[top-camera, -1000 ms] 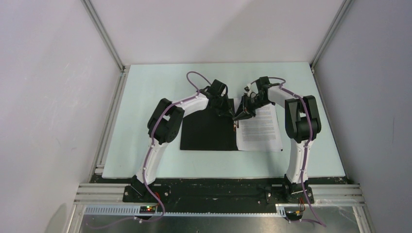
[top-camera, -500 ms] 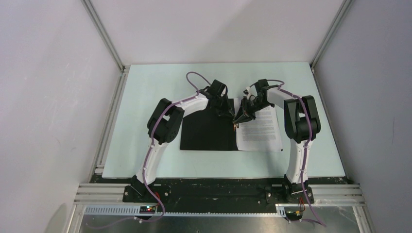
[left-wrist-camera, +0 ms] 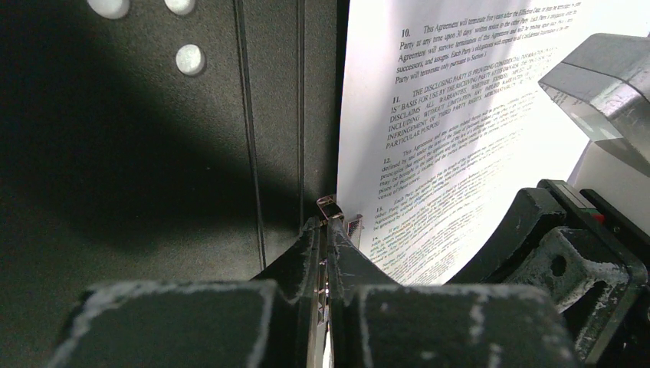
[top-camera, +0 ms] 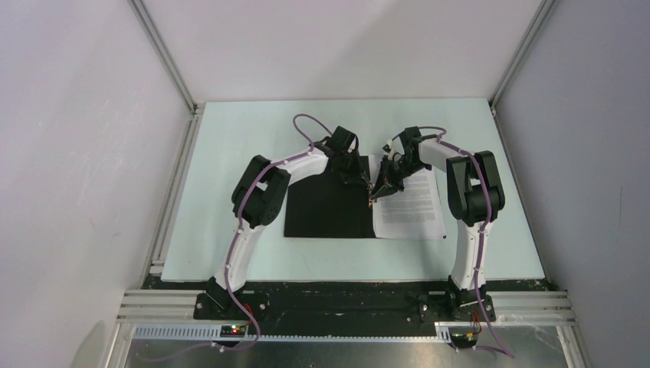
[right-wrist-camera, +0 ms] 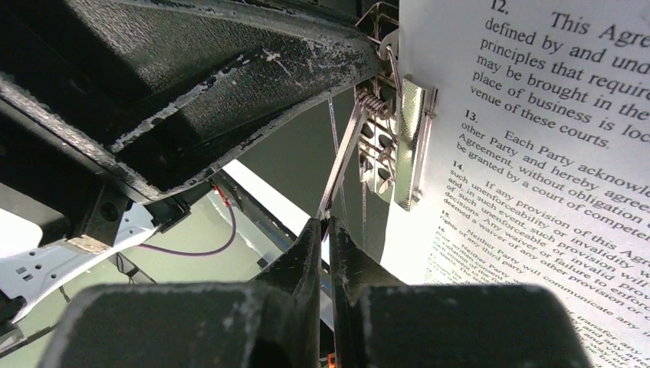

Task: Put the files into the folder

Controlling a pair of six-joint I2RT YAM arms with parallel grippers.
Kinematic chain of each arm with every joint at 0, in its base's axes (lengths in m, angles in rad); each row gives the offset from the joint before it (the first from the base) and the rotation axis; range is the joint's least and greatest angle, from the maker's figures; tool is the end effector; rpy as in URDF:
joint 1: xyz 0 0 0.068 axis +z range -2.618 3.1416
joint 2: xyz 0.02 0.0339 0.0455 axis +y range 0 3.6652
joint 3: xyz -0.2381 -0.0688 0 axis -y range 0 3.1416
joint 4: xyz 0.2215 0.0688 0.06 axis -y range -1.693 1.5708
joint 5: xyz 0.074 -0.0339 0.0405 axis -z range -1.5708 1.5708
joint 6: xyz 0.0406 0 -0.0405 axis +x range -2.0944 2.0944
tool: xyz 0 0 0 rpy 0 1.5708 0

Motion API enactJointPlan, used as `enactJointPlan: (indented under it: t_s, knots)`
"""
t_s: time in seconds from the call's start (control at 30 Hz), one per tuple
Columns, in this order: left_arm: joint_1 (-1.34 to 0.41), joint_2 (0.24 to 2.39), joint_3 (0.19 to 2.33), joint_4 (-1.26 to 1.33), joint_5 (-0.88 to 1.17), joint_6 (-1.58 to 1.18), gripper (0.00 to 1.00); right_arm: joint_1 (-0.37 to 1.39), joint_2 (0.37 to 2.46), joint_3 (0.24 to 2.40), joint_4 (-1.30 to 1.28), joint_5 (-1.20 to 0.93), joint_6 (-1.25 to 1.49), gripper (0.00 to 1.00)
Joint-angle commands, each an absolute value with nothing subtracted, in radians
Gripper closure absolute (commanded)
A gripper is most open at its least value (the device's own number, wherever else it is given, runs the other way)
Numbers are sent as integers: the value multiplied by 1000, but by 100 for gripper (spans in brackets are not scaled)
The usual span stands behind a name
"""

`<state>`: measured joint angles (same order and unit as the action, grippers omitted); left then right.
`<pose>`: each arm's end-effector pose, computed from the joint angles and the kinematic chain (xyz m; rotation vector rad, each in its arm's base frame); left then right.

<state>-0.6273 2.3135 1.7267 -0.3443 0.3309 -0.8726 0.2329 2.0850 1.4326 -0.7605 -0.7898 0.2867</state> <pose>0.3694 -0.2841 0.1260 -0.1845 2.7334 -0.9518 0.3491 0.1125 0.1327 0.0172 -2.8415 -1.2017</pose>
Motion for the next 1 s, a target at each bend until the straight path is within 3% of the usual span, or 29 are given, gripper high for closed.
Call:
enactJointPlan:
  t_s: [0.0,0.97]
  knots:
    - [-616,2301,1684,-427,296,-862,95,245,2115,1410,-799,-703,236,93]
    - [-609,2297,1672,-426,303,-868,95,283,2169,1456,-839,-507,178,98]
